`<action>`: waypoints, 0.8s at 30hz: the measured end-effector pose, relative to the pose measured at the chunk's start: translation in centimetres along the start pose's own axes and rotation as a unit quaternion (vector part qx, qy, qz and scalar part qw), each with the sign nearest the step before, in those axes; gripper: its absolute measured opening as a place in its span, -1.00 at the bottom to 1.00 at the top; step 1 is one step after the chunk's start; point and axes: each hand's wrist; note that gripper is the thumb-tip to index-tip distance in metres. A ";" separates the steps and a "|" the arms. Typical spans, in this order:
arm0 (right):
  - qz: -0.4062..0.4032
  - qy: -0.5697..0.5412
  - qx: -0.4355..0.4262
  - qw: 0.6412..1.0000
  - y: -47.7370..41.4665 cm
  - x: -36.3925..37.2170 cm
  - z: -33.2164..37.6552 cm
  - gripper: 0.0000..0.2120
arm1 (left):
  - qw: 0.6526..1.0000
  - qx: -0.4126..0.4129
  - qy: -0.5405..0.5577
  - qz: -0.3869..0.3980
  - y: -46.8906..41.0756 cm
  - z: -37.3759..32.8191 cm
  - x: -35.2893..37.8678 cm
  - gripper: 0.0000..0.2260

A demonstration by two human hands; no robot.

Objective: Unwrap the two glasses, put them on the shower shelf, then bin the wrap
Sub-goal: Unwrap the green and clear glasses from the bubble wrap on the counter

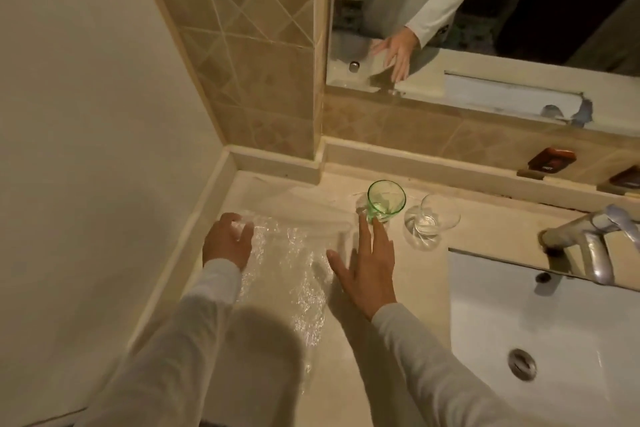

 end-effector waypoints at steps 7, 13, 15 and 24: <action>0.178 0.140 -0.106 0.968 2.3 8.5 0.3 -0.38 | 0.950 0.207 -0.228 0.057 1.5 3.2 2.2 -0.40; 0.206 0.207 -0.116 0.949 -2.2 11.2 1.6 -0.43 | 0.869 0.294 -0.337 0.214 3.4 8.1 5.1 0.01; 0.230 0.250 -0.074 0.937 -4.3 10.8 1.4 -0.38 | 0.851 0.302 -0.361 0.231 2.8 9.1 4.8 0.09; 0.087 0.099 -0.105 0.986 -5.2 4.5 1.5 -0.46 | 0.860 0.234 -0.373 0.259 0.3 3.7 3.5 0.23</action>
Point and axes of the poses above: each hand's wrist, its own y-axis away from the middle knuckle, its own x-axis out of the palm, z = x × y, and after that the axes turned 3 degrees about z, right-handed
